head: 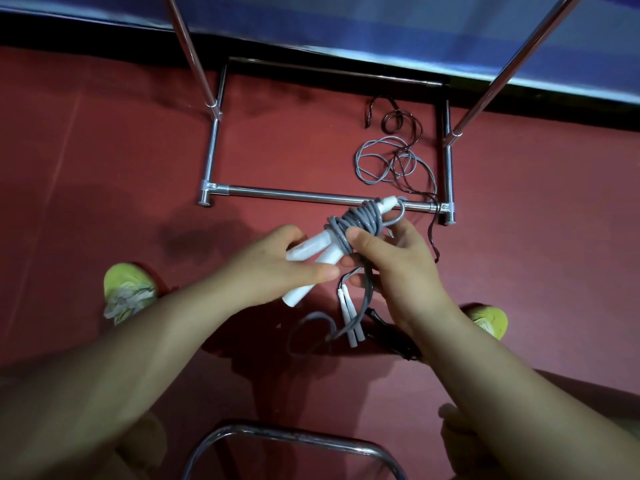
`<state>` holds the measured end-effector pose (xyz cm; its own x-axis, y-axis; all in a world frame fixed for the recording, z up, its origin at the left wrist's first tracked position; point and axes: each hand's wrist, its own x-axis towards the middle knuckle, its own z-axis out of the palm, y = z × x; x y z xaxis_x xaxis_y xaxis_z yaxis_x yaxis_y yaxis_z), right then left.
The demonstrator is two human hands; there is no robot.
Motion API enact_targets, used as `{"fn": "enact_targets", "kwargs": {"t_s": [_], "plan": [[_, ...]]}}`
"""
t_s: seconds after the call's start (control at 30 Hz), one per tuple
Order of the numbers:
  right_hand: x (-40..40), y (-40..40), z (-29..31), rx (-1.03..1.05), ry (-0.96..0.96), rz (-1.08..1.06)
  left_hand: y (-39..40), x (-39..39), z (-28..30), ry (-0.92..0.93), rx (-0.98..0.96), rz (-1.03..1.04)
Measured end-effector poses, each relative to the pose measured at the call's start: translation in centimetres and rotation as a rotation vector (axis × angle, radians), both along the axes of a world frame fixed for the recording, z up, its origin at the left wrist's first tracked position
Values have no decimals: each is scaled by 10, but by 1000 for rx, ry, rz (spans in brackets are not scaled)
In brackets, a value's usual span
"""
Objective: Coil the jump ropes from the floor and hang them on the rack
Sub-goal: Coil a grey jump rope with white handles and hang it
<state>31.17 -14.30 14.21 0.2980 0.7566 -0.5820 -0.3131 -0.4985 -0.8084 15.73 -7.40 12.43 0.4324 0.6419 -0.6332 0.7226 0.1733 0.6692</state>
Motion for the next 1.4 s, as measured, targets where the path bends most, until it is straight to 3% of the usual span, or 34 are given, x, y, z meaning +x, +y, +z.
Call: {"fn": "enact_targets", "kwargs": {"t_s": [0.07,0.13,0.27,0.33,0.7,0.8,1.03,1.27,1.4], "plan": [[2,1,-1,52,21,-7,1,0,4,-175,-330,158],[4,3,-1,109,72,-23,3,0,9,-272,-642,191],[6,3,-1,214,146,-9,6,-3,16,-404,-954,100],[7,3,0,235,159,14,4,-5,18,-486,-1010,100],[5,1,-5,-263,56,233,-1,4,20,-374,-855,280],[6,0,-4,-322,20,273,-6,9,17,-244,-644,266],[7,-9,-2,-282,119,304,-18,15,15,-14,-131,0],[7,-8,-5,-207,257,250,-18,15,20,42,-105,-44],[0,-2,-9,-187,258,259,-12,11,18,117,61,-27]]}}
